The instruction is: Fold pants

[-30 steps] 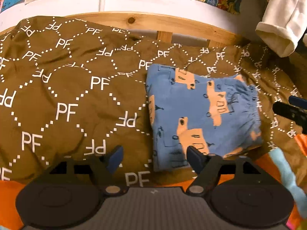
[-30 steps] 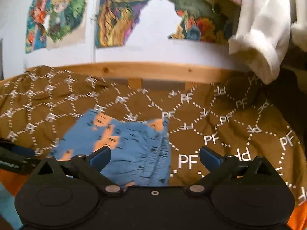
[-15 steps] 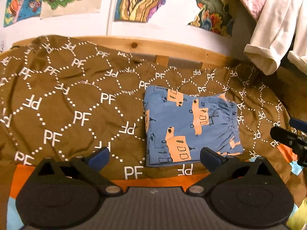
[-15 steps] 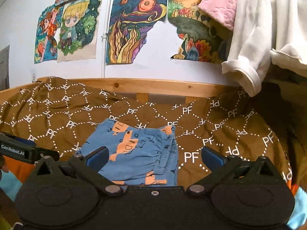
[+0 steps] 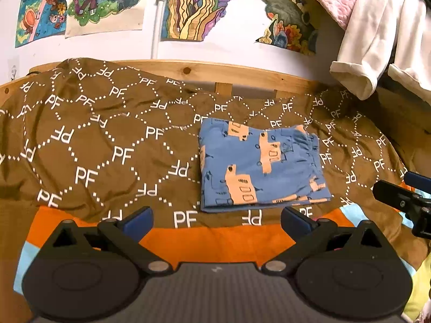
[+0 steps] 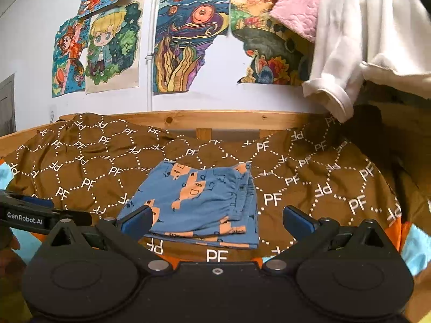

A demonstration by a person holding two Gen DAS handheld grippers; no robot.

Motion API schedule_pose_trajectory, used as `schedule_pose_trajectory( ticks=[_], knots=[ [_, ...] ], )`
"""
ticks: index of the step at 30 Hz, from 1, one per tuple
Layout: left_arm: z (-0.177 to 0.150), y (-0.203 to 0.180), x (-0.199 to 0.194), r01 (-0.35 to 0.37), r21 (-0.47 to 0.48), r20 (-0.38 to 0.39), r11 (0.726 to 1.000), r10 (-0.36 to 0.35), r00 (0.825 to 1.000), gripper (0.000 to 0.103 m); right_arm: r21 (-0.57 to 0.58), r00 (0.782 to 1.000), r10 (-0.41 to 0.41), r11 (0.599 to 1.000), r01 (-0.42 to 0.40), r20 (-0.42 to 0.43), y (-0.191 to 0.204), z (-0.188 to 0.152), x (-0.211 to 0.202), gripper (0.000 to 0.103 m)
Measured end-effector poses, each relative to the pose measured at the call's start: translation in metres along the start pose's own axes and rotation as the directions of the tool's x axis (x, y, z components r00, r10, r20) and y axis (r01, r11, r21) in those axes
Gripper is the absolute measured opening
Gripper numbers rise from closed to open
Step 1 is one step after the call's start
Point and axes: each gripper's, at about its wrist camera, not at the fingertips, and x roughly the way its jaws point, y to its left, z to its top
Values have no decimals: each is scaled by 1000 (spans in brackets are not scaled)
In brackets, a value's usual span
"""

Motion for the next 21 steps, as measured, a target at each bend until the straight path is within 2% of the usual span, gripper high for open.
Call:
schedule_pose_trajectory(
  ticks=[8, 21],
  knots=[
    [-18, -6, -3, -36, 56, -3, 998, 37, 999, 103, 42, 1000, 1, 999, -1, -1, -6, -22, -6, 102],
    [-24, -3, 0, -41, 47, -16, 998, 42, 999, 103, 62, 999, 15, 998, -12, -49, -6, -37, 2, 102]
  ],
)
